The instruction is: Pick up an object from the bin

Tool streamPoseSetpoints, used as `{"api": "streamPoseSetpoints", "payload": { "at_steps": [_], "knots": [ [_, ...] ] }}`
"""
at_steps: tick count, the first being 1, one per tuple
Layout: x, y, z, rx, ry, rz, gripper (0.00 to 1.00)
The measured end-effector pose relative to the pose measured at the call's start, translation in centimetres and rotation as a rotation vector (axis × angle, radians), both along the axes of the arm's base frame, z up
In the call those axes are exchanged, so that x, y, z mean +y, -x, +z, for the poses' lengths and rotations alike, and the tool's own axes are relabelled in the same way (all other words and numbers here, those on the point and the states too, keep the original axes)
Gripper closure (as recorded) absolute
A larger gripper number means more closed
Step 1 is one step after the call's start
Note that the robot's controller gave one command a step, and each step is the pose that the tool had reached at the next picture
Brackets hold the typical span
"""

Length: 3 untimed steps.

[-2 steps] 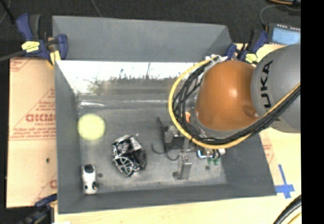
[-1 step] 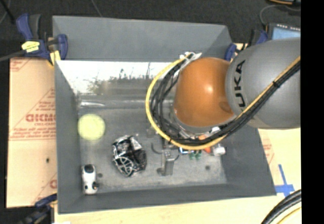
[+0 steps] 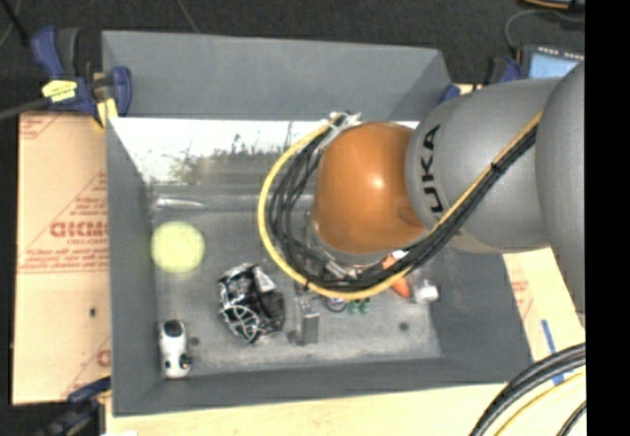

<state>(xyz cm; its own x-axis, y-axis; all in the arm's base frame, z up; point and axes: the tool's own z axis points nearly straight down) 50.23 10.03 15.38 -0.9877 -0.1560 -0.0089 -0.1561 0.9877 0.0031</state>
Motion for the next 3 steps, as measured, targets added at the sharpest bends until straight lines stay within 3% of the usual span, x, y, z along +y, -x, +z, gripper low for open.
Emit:
{"api": "streamPoseSetpoints", "payload": {
  "at_steps": [1,2,3],
  "knots": [
    [0.5,-1.3,-1.9,0.004,0.006,0.133,0.00],
    [2.4,-1.4,-4.7,-0.006,0.005,0.388,0.00],
    [4.2,-1.2,-7.9,0.002,0.007,0.464,1.00]
  ]
}}
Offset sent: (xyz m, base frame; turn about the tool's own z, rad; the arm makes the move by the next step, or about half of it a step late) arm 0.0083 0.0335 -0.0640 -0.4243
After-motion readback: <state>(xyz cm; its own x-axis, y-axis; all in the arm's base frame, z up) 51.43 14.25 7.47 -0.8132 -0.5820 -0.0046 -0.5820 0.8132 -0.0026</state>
